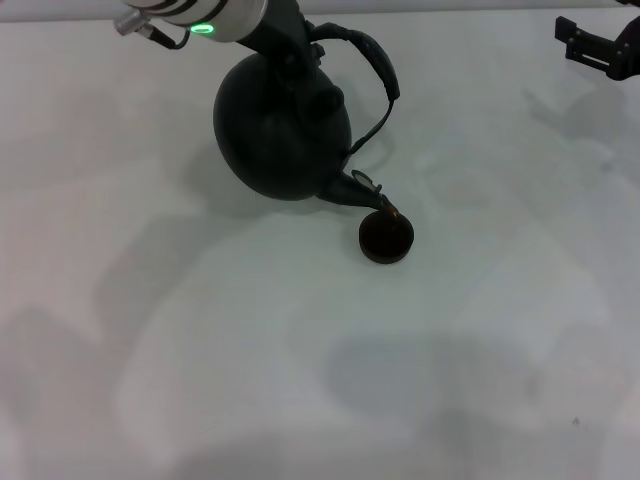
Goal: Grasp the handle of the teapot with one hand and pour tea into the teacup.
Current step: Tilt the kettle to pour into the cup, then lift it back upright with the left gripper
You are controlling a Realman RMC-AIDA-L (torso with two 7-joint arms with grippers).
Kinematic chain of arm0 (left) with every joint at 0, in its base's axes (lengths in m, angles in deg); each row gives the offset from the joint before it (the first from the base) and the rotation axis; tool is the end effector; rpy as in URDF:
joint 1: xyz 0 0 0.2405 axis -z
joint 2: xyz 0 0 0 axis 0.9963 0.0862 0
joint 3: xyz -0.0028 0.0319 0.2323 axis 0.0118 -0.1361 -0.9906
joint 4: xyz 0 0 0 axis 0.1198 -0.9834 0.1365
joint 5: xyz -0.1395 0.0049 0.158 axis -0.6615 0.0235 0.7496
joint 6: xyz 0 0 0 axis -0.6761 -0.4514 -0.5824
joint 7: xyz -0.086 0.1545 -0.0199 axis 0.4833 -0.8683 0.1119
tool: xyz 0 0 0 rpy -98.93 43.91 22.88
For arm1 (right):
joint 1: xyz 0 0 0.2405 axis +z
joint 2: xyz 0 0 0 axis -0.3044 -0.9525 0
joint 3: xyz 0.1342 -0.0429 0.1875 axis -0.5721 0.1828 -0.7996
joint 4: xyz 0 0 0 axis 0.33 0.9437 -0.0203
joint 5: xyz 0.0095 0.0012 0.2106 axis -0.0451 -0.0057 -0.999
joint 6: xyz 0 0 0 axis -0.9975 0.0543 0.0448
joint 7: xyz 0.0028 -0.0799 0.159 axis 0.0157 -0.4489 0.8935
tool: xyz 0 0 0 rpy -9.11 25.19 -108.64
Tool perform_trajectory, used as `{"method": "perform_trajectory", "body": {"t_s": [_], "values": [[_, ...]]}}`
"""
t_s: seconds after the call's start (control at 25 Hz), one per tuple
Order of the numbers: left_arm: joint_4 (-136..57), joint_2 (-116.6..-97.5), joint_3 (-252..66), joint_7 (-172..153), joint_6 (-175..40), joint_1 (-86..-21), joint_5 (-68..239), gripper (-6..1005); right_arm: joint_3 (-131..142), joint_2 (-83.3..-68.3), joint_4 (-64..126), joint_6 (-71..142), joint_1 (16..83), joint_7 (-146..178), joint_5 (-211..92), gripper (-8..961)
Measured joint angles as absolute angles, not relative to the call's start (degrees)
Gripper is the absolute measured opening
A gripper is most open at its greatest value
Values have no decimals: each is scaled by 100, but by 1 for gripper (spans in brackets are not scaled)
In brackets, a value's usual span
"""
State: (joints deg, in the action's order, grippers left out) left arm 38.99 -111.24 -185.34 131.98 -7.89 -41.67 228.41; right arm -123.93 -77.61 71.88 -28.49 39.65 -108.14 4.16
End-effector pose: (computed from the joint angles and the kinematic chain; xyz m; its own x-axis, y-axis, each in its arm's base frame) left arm -0.0726 0.3973 -0.0563 0.9562 0.1220 -0.2661 -0.0432 -0.8402 -0.5406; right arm 0.2921 0.3944 0.0400 0.8526 -0.1357 -0.5047 -0.4887 -0.5490 -0.6780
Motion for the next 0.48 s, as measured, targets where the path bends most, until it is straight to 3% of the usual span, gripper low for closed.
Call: {"method": "perform_trajectory", "body": {"t_s": [0.48], "values": [[3952, -11124, -18591, 13234, -660, -4206, 22840, 152, -12393, -7756, 7192, -2686, 4004, -10813, 406, 864]]}}
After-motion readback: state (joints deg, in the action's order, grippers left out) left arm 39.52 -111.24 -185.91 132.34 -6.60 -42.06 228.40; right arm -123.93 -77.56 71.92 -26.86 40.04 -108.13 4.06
